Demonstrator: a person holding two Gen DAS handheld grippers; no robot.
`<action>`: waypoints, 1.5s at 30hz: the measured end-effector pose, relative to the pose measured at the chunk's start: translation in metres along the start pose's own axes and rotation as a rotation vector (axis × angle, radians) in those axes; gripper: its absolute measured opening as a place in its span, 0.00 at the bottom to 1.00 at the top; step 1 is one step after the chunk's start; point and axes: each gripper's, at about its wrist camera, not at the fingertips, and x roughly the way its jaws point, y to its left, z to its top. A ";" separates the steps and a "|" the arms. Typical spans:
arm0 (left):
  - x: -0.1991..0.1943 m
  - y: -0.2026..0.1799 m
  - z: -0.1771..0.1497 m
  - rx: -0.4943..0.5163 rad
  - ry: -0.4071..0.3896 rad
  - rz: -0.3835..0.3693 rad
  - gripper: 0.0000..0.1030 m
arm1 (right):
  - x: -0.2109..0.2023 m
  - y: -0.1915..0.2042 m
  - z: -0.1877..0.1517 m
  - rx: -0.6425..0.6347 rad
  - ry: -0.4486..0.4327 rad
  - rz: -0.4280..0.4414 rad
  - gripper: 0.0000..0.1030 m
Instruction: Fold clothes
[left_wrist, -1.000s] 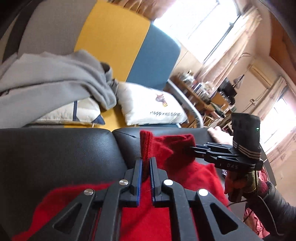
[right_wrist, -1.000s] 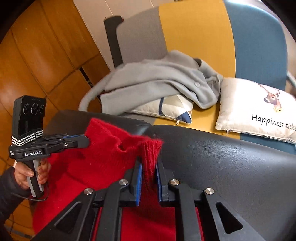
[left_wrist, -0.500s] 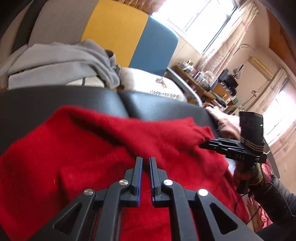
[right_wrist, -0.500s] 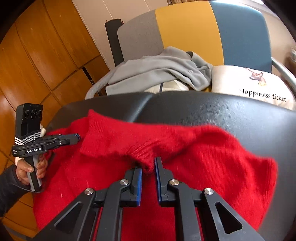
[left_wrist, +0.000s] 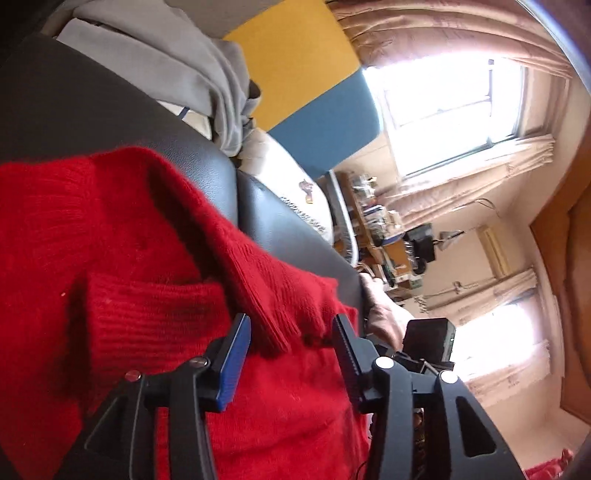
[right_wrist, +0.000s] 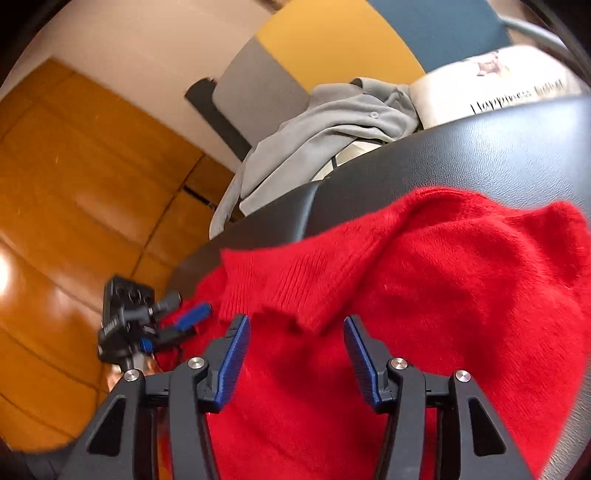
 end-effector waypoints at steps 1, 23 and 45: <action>0.005 0.000 0.001 -0.008 0.008 0.017 0.45 | 0.005 -0.002 0.003 0.014 -0.001 -0.002 0.53; 0.001 -0.003 -0.014 0.082 0.012 0.266 0.13 | 0.002 -0.006 -0.015 -0.044 0.012 -0.158 0.13; 0.026 -0.004 0.012 0.220 -0.161 0.419 0.27 | 0.026 0.007 0.014 -0.381 -0.090 -0.556 0.42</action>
